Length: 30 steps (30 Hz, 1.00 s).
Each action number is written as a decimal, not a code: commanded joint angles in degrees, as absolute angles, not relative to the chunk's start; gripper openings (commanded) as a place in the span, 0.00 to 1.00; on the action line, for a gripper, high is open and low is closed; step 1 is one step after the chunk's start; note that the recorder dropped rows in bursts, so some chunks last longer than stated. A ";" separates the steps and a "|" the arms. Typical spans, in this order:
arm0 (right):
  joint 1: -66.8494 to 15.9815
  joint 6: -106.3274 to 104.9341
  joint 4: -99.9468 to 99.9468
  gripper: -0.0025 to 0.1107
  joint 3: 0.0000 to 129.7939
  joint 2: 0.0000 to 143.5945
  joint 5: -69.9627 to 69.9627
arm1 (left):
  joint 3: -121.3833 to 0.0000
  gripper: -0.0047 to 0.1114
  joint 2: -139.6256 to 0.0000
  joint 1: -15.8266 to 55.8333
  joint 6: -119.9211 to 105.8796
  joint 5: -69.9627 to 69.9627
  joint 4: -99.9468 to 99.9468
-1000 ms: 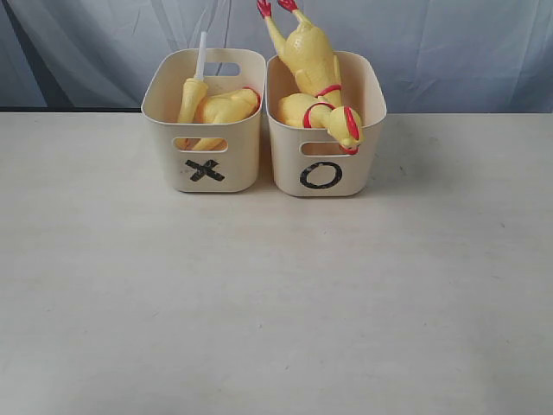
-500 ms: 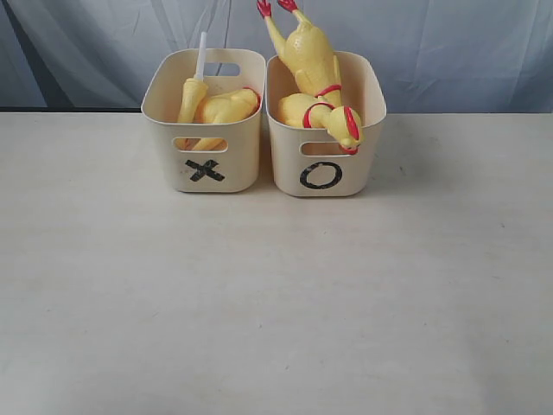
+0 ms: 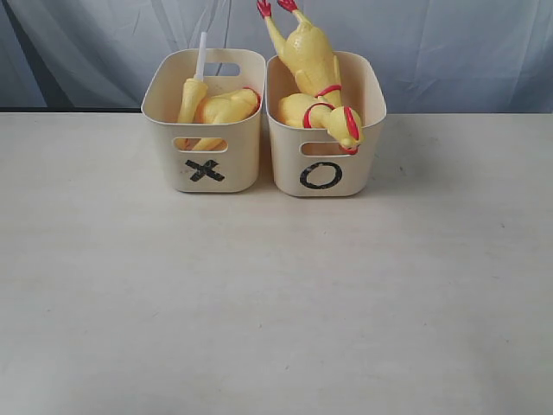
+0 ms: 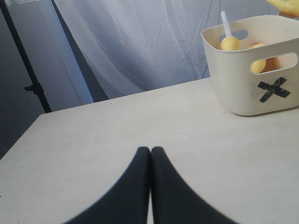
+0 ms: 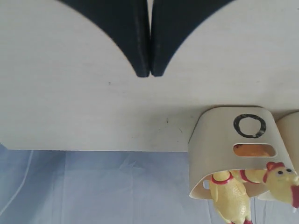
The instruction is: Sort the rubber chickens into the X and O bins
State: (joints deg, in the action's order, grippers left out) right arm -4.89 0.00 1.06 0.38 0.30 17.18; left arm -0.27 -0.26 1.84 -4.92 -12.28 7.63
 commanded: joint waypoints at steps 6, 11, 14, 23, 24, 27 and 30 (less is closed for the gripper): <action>-4.65 -2.98 2.20 0.02 0.00 0.00 17.51 | 0.00 0.04 0.00 1.84 -4.96 -12.14 7.57; -4.65 -2.98 2.25 0.02 0.00 0.00 17.80 | 0.00 0.04 0.00 1.84 -4.96 -12.33 7.57; -4.65 -2.98 2.25 0.02 0.00 0.00 18.74 | 0.00 0.04 0.00 1.84 -4.96 -12.40 7.57; -4.65 -2.98 2.12 0.02 0.00 0.00 19.08 | 0.00 0.04 0.00 1.84 -4.96 -12.40 7.57; -4.65 -2.87 2.13 0.02 0.00 0.00 19.08 | 0.00 0.04 0.00 1.84 -4.96 -12.25 7.57; -4.65 -2.87 2.13 0.02 0.00 0.00 19.08 | 0.00 0.04 0.00 1.84 -4.96 -11.84 7.57; -4.65 -2.87 2.13 0.02 0.00 0.00 19.08 | 0.00 0.04 0.00 1.84 -4.96 -11.84 7.57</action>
State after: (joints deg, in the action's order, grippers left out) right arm -4.89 -2.55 1.64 0.38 0.30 19.09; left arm -0.27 -0.26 1.84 -4.92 -12.28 7.63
